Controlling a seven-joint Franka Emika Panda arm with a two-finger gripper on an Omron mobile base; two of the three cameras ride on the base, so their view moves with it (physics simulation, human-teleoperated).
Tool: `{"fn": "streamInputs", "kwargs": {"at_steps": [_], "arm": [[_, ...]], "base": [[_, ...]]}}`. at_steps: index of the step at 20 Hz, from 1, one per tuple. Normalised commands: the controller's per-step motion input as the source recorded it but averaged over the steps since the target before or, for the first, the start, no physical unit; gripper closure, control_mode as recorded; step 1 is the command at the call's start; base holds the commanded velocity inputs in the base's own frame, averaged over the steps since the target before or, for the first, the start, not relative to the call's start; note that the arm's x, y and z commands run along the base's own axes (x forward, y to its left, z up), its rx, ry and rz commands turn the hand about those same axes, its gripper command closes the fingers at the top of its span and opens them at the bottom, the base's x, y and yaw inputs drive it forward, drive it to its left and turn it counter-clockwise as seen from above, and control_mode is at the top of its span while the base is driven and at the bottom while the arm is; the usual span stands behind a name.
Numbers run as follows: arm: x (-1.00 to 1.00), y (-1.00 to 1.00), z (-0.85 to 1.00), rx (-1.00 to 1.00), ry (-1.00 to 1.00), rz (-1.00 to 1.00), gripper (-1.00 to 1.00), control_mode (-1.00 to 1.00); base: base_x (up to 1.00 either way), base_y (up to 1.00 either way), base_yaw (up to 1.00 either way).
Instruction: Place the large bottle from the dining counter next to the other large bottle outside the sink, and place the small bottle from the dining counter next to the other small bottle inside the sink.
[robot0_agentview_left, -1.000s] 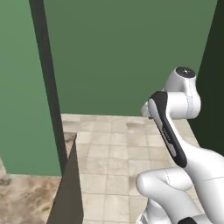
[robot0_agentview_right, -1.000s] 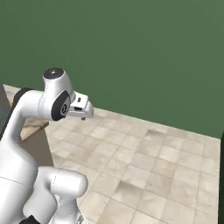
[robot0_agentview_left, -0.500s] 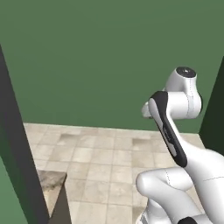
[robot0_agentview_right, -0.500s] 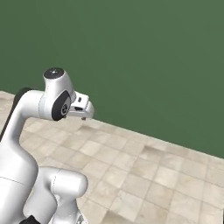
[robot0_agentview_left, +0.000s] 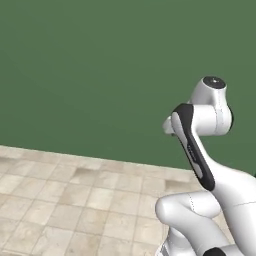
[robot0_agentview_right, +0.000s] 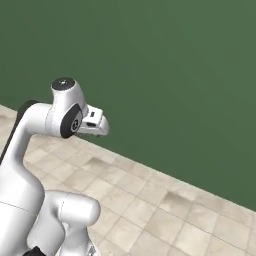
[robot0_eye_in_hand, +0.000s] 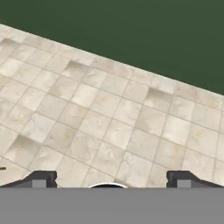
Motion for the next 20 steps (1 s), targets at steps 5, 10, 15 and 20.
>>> {"fn": "streamInputs", "kwargs": {"at_steps": [5, 10, 15, 20], "arm": [[0.0, 0.0, 0.0, 0.0, 0.0, 0.0, -1.0, 1.0], [0.0, 0.0, 0.0, 0.0, 0.0, 0.0, -1.0, 1.0], [0.0, 0.0, 0.0, 0.0, 0.0, 0.0, -1.0, 1.0], [0.0, 0.0, 0.0, 0.0, 0.0, 0.0, -1.0, 1.0]], "base": [[0.72, 0.18, 0.41], [0.64, 0.2, 0.46], [0.6, 0.26, 0.47], [0.61, 0.23, 0.47]]}}
